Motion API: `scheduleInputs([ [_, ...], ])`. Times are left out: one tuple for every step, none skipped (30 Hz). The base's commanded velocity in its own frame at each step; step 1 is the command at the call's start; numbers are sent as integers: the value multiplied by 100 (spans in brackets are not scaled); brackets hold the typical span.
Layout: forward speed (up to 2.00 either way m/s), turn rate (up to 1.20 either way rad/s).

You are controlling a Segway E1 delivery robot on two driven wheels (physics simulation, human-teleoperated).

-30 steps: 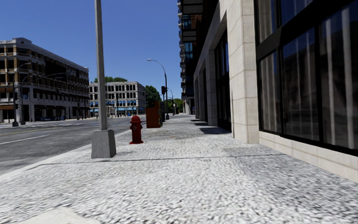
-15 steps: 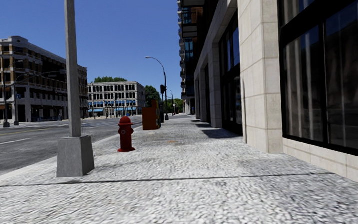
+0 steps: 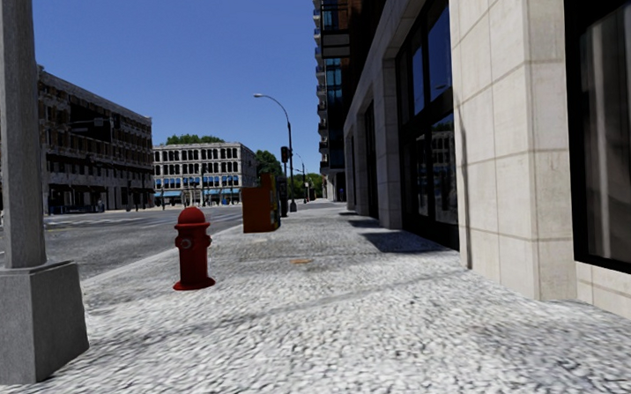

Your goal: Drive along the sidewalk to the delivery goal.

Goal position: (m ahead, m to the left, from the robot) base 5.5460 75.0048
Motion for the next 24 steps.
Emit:
scheduleInputs([
  [200, 0],
  [200, 0],
  [200, 0],
  [200, 0],
  [200, 0],
  [200, 0],
  [200, 0],
  [200, 0],
  [200, 0],
  [200, 0],
  [200, 0],
  [200, 0],
  [200, 0],
  [200, 0],
  [200, 0],
  [200, 0],
  [200, 0],
  [200, 0],
  [200, 0],
  [200, 0],
  [200, 0],
  [200, 0],
  [200, 0],
  [200, 0],
])
